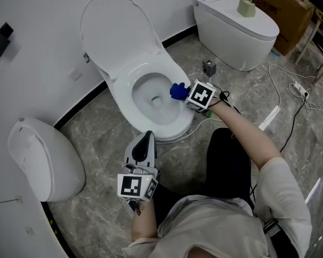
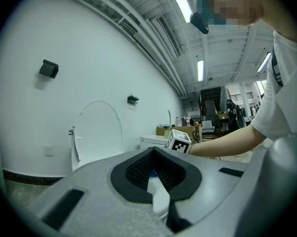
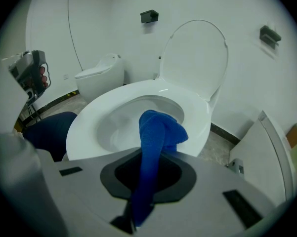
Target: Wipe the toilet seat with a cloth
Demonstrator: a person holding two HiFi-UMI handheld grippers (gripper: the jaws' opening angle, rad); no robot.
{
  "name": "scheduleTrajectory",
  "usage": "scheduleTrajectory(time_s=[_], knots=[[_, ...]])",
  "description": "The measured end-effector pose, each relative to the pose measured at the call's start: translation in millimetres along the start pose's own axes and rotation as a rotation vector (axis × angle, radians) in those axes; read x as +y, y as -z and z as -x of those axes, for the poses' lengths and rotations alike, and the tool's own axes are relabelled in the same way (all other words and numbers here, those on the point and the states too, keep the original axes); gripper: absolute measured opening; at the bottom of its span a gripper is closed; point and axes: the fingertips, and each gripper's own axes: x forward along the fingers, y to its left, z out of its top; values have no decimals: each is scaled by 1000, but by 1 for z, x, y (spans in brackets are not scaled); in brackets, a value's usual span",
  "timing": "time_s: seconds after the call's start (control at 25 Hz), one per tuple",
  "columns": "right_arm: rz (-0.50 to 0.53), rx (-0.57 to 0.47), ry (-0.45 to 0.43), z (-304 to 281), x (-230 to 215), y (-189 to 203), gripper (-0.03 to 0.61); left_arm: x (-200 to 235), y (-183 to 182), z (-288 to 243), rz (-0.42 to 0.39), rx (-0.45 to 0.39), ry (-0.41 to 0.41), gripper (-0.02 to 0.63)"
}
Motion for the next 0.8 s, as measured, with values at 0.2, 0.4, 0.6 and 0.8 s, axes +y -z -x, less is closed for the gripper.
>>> scheduleTrajectory(time_s=[0.2,0.4,0.6,0.8], knots=[[9,14,9,-4,-5,-1,35,-3,4,-1,2,8,3,8],[13,19,16,-8,-13,-5,35,1,9,-2,8,21,-2,8],[24,28,24,-13,-18,-7,35,2,11,-2,12,22,-4,8],[22,14,31,-15,-22,-10,35,5,15,-2,20,25,-7,8]])
